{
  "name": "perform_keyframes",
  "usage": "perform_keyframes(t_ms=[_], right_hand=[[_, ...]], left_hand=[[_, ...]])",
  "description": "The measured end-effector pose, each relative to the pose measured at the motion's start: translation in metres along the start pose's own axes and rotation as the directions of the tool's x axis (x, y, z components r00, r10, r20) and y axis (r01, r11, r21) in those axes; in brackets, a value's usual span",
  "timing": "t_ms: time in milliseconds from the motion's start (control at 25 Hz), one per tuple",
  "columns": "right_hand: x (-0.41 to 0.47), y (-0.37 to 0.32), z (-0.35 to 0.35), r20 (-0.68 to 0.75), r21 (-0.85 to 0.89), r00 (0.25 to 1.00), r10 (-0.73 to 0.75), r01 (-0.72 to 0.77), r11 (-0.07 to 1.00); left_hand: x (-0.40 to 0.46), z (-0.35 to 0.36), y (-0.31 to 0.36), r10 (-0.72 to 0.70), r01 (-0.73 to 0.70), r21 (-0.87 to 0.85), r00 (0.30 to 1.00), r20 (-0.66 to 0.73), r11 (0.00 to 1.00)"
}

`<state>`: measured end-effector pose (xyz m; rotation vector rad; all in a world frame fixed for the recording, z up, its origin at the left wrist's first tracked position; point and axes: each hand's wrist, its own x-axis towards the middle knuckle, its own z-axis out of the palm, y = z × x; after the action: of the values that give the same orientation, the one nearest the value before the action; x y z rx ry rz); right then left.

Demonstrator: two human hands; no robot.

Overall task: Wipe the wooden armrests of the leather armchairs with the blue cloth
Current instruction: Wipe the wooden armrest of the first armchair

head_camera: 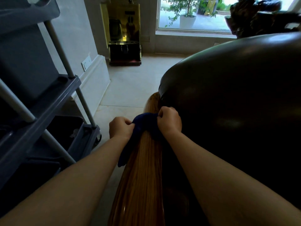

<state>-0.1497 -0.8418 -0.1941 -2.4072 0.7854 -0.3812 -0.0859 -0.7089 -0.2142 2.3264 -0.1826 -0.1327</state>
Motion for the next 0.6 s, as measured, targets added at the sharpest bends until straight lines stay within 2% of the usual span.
perform_keyframes(t_ms=[120, 240, 360, 600], right_hand=[[0.001, -0.003, -0.024, -0.049, 0.118, 0.995, -0.085, 0.091, 0.989], [-0.003, -0.011, -0.06, -0.079, 0.125, 0.98, -0.182, 0.191, 0.974], [-0.01, -0.025, -0.098, -0.114, 0.102, 0.967, -0.23, 0.241, 0.965], [-0.056, -0.059, -0.212, -0.048, 0.03, 0.966, -0.253, 0.255, 0.967]], left_hand=[[-0.001, -0.025, 0.016, 0.074, -0.093, -0.118, 0.986, -0.151, 0.989], [-0.007, -0.057, 0.047, 0.161, -0.194, -0.156, 0.966, -0.204, 0.969], [-0.021, -0.085, 0.077, 0.202, -0.232, -0.173, 0.964, -0.174, 0.957], [-0.095, -0.163, 0.144, 0.336, -0.34, -0.076, 0.94, -0.063, 0.937]])
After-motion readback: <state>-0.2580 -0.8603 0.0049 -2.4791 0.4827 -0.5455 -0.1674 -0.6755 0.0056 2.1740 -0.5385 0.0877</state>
